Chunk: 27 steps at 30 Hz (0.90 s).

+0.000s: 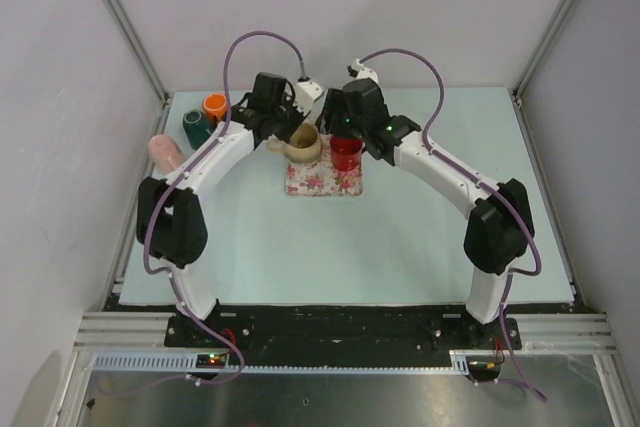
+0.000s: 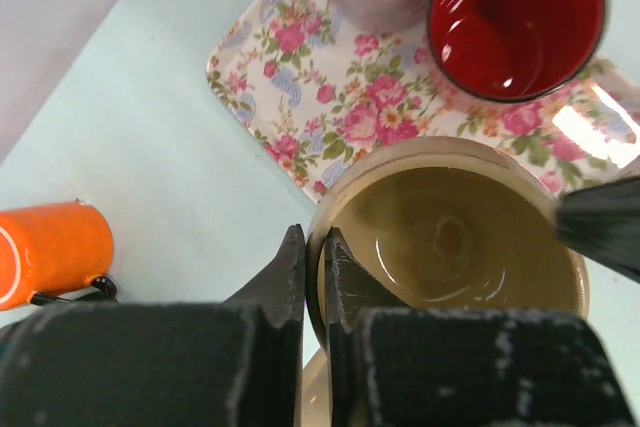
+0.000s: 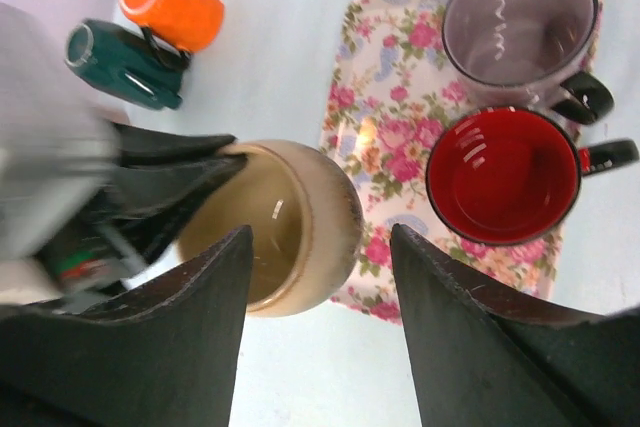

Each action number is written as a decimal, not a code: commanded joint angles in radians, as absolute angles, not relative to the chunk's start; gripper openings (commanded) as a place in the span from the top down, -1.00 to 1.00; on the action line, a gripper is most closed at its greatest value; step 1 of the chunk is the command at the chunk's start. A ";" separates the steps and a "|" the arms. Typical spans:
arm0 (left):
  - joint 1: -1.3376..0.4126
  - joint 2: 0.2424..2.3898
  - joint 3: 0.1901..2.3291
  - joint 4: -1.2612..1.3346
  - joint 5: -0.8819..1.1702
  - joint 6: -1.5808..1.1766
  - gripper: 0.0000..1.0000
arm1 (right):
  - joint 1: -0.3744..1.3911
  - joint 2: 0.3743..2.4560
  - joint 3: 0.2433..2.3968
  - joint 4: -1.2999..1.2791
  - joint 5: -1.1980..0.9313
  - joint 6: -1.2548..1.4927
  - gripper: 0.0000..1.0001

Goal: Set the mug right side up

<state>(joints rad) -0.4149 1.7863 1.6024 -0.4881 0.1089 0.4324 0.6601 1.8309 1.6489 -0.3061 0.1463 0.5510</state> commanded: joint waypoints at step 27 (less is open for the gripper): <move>-0.311 2.420 2.253 -0.334 0.164 0.538 1.00 | 0.481 1.651 1.538 -0.354 0.040 0.483 -0.39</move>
<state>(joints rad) -0.3019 2.4008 2.1281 -0.4168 0.1425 0.5026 0.4889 1.7073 1.5639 -0.3298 0.0658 0.5190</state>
